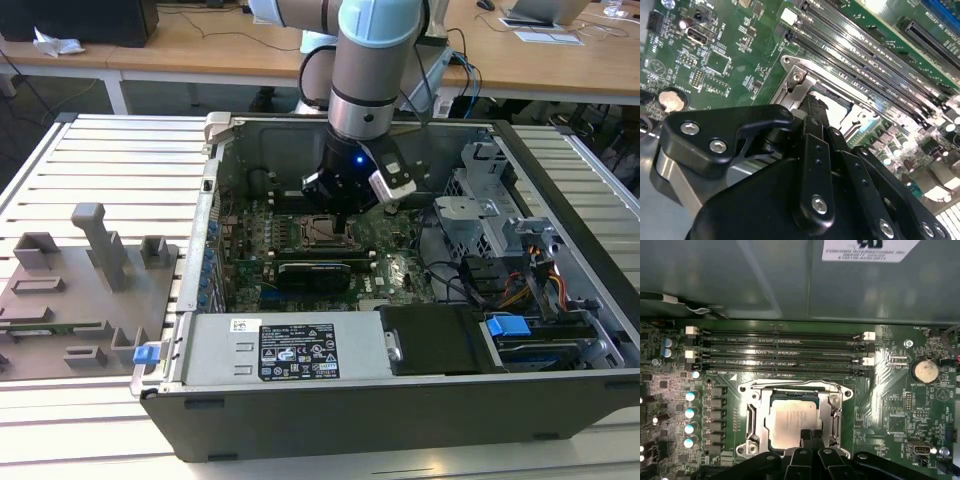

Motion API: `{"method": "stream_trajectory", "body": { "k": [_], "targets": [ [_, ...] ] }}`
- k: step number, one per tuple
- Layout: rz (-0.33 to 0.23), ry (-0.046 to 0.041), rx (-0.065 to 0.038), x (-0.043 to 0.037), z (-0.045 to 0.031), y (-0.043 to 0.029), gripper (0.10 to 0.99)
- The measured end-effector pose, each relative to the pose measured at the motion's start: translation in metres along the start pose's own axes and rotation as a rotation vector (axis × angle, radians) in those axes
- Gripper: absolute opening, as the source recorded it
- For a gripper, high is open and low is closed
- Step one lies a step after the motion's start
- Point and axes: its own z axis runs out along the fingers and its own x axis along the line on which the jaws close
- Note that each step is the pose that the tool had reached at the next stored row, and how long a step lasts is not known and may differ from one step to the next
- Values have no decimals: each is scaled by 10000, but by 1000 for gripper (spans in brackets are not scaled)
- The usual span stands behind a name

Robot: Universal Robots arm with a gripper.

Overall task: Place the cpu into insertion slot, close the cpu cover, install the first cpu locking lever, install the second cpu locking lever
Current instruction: 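Install the first cpu locking lever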

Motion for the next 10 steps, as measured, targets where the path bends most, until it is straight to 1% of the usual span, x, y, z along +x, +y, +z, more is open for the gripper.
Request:
{"method": "stream_trajectory", "body": {
  "k": [4, 7, 10],
  "targets": [
    [0, 0, 0, 1, -67, 1, 106],
    [0, 1, 1, 4, -179, 2, 106],
    [0, 0, 0, 6, -245, 3, 106]
  ]
}}
